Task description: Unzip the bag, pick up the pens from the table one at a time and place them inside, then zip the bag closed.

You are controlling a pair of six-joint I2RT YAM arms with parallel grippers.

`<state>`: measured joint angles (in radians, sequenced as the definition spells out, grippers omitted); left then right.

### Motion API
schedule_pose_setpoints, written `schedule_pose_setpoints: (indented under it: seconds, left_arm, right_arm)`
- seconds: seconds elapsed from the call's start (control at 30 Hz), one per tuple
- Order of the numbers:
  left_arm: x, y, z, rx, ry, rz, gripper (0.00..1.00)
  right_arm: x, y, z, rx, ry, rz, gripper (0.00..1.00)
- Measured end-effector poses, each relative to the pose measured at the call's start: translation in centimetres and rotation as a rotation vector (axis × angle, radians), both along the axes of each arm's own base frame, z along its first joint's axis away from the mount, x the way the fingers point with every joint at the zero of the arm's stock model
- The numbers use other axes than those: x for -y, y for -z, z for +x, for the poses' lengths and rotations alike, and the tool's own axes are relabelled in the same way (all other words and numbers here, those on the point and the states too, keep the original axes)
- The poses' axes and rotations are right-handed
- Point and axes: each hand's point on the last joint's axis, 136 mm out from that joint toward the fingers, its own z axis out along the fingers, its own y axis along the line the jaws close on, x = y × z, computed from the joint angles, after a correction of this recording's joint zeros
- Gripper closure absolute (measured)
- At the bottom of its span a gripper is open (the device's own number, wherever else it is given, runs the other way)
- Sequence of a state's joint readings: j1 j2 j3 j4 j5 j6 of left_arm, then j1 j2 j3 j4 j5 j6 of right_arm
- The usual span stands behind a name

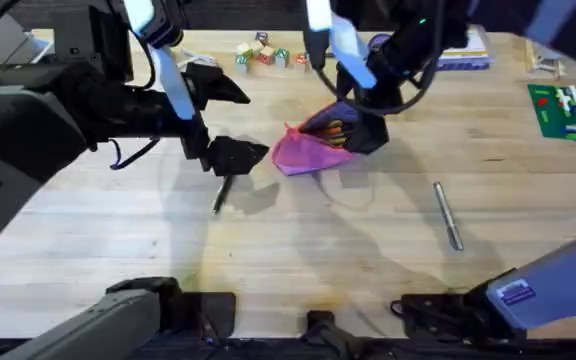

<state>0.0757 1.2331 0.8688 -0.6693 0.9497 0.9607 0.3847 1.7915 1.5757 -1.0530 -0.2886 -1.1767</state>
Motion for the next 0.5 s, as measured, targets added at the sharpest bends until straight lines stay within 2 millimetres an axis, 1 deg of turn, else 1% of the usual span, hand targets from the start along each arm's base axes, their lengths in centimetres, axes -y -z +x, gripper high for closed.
schedule_pose_setpoints:
  seconds: [0.27, 0.5]
  left_arm:
    - [0.0, 0.0, 0.0, 0.0, -0.001, 0.001, 0.007]
    - [0.0, 0.1, 0.0, 0.0, -0.002, 0.004, 0.007]
  right_arm:
    - [0.5, -4.6, -1.1, 0.104, 0.004, 0.041, 0.004]
    - [1.4, -8.8, -2.1, 0.196, 0.074, 0.088, 0.004]
